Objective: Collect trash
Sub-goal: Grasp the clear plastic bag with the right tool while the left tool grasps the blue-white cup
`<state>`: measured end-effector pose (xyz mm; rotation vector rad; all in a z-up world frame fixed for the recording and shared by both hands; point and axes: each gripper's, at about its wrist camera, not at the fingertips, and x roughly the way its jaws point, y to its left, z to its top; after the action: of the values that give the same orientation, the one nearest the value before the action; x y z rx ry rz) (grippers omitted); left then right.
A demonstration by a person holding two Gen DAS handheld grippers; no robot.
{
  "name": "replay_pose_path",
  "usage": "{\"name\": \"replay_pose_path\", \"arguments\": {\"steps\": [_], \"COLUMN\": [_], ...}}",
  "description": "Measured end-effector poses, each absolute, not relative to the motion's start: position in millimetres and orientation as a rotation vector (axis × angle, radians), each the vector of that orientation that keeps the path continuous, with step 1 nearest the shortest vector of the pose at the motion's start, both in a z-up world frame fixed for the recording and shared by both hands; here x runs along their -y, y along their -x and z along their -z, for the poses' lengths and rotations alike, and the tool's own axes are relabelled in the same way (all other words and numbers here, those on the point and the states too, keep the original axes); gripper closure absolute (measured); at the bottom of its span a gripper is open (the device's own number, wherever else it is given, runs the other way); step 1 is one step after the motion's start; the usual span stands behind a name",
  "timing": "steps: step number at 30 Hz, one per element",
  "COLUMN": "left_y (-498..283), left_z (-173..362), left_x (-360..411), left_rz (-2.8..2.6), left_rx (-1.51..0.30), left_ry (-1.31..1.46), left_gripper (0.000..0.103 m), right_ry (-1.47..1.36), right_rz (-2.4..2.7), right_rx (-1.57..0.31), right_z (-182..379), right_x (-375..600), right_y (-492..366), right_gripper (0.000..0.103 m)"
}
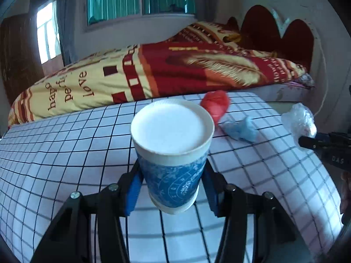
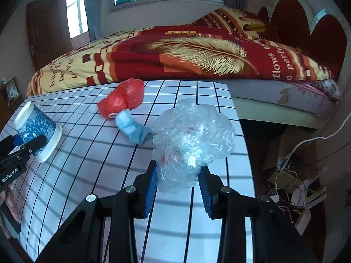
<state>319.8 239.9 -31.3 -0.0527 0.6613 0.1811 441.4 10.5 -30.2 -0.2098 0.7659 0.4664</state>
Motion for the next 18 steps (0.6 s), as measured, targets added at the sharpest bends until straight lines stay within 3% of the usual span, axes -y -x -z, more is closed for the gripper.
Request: {"name": "replay_pose_path", "arguments": {"steps": [18], "left_y": [-220], "left_z": [-12], "left_x": [-157], "left_rz": [-0.083], "left_rx": [-0.584], "left_ry": [0.029], "left_gripper": [0.050], "right_ry": [0.189], "right_rz": [-0.490], "right_rx": [-0.665], "right_z": [-19], "right_x": [70], "right_y": [-297], "right_gripper": [0.065]}}
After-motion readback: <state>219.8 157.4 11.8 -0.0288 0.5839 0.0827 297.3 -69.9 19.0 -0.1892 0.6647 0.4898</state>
